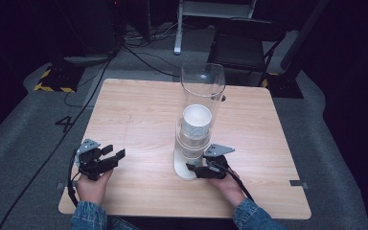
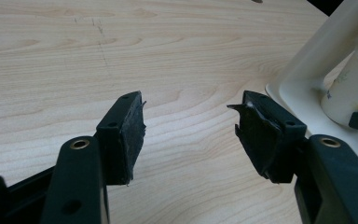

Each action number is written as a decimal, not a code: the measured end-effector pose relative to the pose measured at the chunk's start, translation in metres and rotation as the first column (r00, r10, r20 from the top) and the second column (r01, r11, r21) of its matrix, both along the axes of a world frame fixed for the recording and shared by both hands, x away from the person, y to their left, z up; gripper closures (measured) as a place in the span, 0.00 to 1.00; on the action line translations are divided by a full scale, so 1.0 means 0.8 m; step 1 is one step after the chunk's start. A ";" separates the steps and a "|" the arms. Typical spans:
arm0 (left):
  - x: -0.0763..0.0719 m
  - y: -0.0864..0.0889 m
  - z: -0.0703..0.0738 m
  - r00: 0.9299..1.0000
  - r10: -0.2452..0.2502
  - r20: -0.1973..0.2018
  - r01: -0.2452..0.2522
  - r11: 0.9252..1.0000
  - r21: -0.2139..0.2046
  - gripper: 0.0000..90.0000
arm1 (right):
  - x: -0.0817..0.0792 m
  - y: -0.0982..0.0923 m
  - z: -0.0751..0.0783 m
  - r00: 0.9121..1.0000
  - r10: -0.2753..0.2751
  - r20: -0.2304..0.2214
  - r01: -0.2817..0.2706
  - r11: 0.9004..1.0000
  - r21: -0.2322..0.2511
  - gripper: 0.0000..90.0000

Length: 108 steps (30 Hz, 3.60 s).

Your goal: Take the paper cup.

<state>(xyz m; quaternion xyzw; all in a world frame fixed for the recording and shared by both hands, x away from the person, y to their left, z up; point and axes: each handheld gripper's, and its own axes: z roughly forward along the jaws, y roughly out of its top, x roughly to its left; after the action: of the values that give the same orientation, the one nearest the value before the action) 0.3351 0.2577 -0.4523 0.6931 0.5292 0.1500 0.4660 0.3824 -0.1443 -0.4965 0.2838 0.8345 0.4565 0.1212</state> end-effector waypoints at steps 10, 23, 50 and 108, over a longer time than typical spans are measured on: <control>0.018 -0.010 -0.002 1.000 -0.021 -0.003 0.021 1.000 -0.004 0.46 | -0.006 -0.019 0.002 0.999 -0.034 0.014 0.034 0.999 -0.004 0.37; 0.039 -0.014 -0.006 1.000 -0.020 -0.022 0.018 0.998 -0.066 0.46 | -0.013 -0.056 0.011 0.994 -0.104 0.031 0.105 0.994 -0.013 0.37; 0.026 -0.020 -0.002 1.000 -0.020 -0.020 0.021 0.998 0.051 0.45 | 0.028 -0.147 0.052 0.948 -0.314 0.051 0.310 0.948 0.075 0.37; -0.002 -0.003 -0.008 0.999 0.005 -0.042 -0.002 0.998 0.067 0.45 | 0.084 -0.187 -0.005 0.918 -0.395 0.036 0.394 0.897 -0.199 0.30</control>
<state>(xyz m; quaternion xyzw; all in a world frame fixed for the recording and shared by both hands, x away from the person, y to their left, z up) 0.3333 0.2552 -0.4590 0.7103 0.5348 0.1537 0.4311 0.4500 -0.2938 -0.5004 0.4344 0.8020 0.3347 0.2369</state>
